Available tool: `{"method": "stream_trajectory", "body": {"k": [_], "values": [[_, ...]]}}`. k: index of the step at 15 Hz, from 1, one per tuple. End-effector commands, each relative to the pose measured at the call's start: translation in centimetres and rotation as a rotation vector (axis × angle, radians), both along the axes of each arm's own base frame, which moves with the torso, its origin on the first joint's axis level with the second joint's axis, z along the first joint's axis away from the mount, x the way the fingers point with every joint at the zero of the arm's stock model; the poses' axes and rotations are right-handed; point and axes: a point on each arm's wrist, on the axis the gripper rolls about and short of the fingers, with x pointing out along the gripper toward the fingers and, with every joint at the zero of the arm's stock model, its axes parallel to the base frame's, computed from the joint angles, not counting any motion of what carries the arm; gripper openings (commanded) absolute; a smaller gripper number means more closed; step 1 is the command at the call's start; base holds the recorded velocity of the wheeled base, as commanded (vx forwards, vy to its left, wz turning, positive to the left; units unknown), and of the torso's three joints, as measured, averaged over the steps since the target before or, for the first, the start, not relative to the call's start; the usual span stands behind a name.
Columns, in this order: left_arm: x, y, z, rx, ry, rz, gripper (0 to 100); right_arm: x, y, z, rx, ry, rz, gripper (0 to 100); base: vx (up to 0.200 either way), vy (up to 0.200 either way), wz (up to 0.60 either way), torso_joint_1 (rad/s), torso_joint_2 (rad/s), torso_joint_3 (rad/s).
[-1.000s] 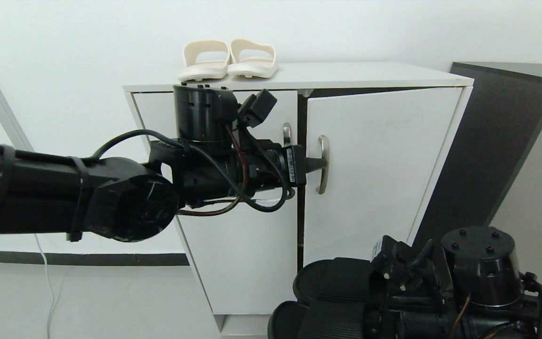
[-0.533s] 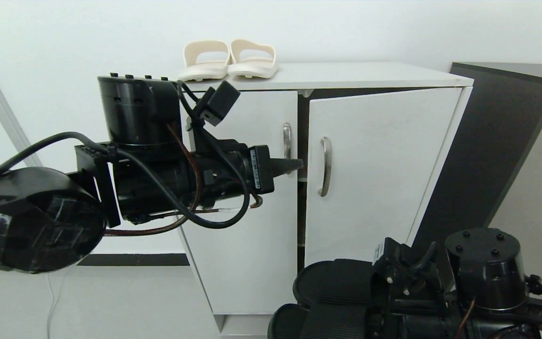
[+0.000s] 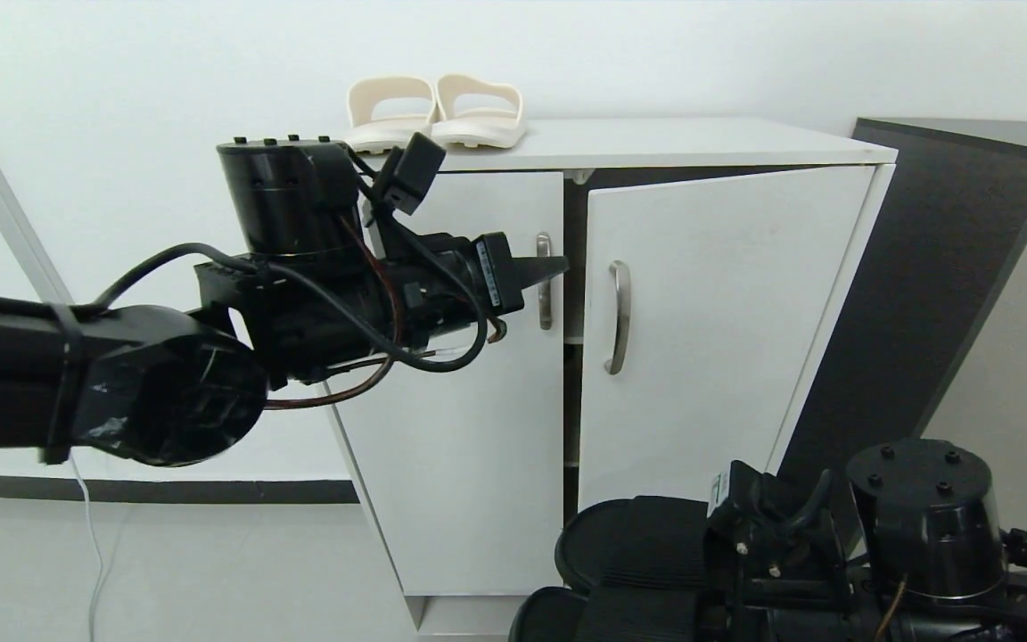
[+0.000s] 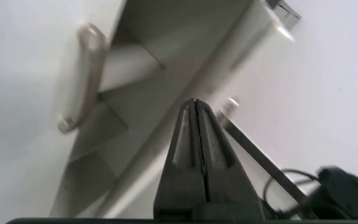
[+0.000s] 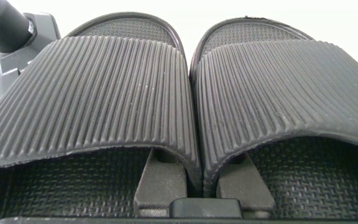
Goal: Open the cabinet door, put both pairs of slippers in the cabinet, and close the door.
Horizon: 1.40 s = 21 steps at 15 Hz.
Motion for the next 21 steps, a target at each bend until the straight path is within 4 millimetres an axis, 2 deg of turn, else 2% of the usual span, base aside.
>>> {"method": "stream_trajectory", "body": {"k": [1, 3, 6, 10, 13, 15, 18, 21], "values": [[2.4, -0.9, -1.2, 0.01, 0.019, 0.014, 0, -0.1, 0.0, 0.0, 0.0, 0.0, 0.005, 0, 0.0, 0.0, 0.0, 0.0, 0.0, 0.0], [3.6, -1.6, -1.5, 0.008, 0.016, 0.014, 0, -0.4, 0.1, -0.2, -0.005, 0.006, 0.017, 0, 0.0, 0.0, 0.0, 0.0, 0.0, 0.0], [4.1, -2.2, -1.5, 0.003, 0.008, 0.007, 0, -0.7, 0.2, -0.2, -0.007, 0.009, 0.031, 0, 0.0, 0.0, 0.0, 0.0, 0.0, 0.0], [4.2, -2.3, -1.5, 0.003, 0.004, 0.008, 0, -0.8, 0.3, -0.4, -0.01, 0.015, 0.038, 0, 0.0, 0.0, 0.0, 0.0, 0.0, 0.0], [3.8, -2.9, -1.7, 0.007, 0.008, -0.007, 0, -1.0, 0.3, -0.5, -0.014, 0.018, 0.045, 0, -0.2, 0.0, 0.0, 0.004, 0.0, 0.001], [2.7, -4.2, -1.4, 0.003, 0.001, -0.052, 0, -1.2, 0.3, -0.7, -0.02, 0.022, 0.052, 0, -0.2, 0.0, 0.0, -0.002, 0.0, 0.012], [-0.8, -7.3, -0.7, -0.004, -0.015, -0.17, 0, -1.4, 0.4, -0.8, -0.028, 0.02, 0.063, 0, -0.2, 0.0, 0.0, 0.004, 0.0, 0.002], [-1.3, -7.8, -0.7, -0.011, -0.022, -0.188, 0, -1.5, 0.3, -0.9, -0.03, 0.022, 0.063, 0, -0.133, 0.0, 0.0, 0.002, 0.0, 0.0]]}}
